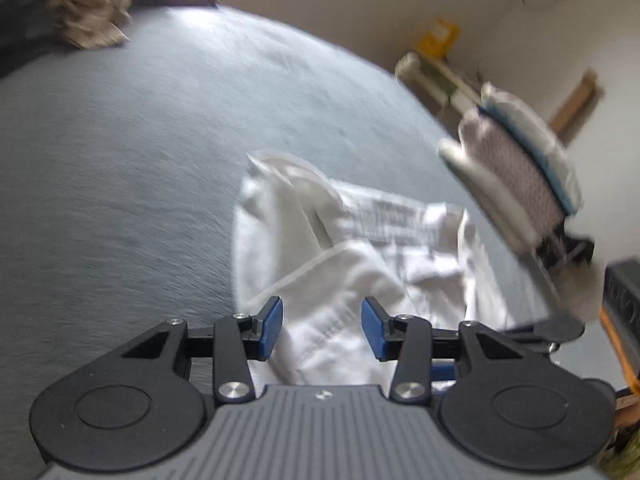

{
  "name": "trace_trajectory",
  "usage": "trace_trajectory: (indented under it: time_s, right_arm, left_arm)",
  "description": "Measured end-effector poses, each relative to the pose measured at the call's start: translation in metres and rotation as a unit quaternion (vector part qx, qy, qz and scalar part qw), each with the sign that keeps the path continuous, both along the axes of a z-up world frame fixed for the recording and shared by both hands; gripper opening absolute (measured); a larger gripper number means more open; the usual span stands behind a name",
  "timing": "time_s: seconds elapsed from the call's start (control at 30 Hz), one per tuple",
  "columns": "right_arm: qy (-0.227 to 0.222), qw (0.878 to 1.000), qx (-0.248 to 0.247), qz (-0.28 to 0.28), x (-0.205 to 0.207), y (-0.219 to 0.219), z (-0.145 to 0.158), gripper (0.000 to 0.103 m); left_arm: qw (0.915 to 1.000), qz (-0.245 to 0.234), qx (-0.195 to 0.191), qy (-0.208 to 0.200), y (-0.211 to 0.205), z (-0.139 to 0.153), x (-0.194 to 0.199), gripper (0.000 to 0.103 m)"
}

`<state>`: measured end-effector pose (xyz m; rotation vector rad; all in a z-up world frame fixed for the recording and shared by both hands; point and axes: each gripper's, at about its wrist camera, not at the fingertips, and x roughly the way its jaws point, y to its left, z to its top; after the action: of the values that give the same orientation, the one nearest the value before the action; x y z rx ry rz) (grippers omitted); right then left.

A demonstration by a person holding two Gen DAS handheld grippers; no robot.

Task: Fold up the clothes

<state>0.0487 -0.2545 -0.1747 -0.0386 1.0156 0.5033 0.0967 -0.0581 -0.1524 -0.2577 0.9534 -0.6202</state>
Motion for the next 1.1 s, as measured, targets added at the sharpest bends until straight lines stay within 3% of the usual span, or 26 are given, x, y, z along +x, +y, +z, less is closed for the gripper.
trace_trajectory:
  time_s: [0.1, 0.13, 0.17, 0.2, 0.37, 0.63, 0.8, 0.97, 1.1]
  right_arm:
    - [0.008, 1.000, -0.007, 0.006, 0.004, 0.004, -0.005, 0.024]
    - [0.007, 1.000, -0.008, 0.008, 0.004, 0.005, -0.004, 0.019]
    - [0.006, 1.000, -0.010, 0.009, 0.003, 0.006, -0.004, 0.004]
    - [0.004, 1.000, -0.016, 0.006, 0.001, 0.008, -0.003, 0.001]
    - [-0.021, 0.997, 0.010, -0.070, -0.020, -0.002, 0.005, 0.000]
    - [-0.019, 0.977, 0.063, -0.203, -0.036, -0.026, -0.012, 0.000]
    - [0.001, 0.954, 0.124, -0.272, -0.038, -0.040, -0.019, 0.002]
    - [-0.054, 0.924, 0.205, -0.318, -0.069, -0.080, 0.013, 0.009]
    - [-0.065, 0.872, 0.271, -0.403, -0.115, -0.137, 0.031, 0.019]
  left_arm:
    - [0.9997, 0.009, 0.020, 0.009, -0.010, -0.010, 0.004, 0.041]
    - [0.9997, 0.013, 0.019, 0.009, -0.010, -0.011, 0.004, 0.040]
    - [0.9996, 0.018, 0.017, 0.010, -0.009, -0.012, 0.004, 0.039]
    - [0.9996, 0.021, 0.015, 0.012, -0.007, -0.013, 0.003, 0.039]
    - [0.9995, 0.021, 0.022, 0.007, -0.006, -0.014, 0.001, 0.036]
    - [0.9989, 0.016, 0.045, 0.006, -0.012, -0.010, 0.002, 0.036]
    - [0.9978, 0.019, 0.063, 0.007, -0.019, -0.007, 0.002, 0.039]
    - [0.9961, 0.008, 0.088, -0.007, -0.026, 0.005, -0.002, 0.051]
    - [0.9942, 0.018, 0.104, -0.023, -0.027, 0.019, -0.009, 0.053]
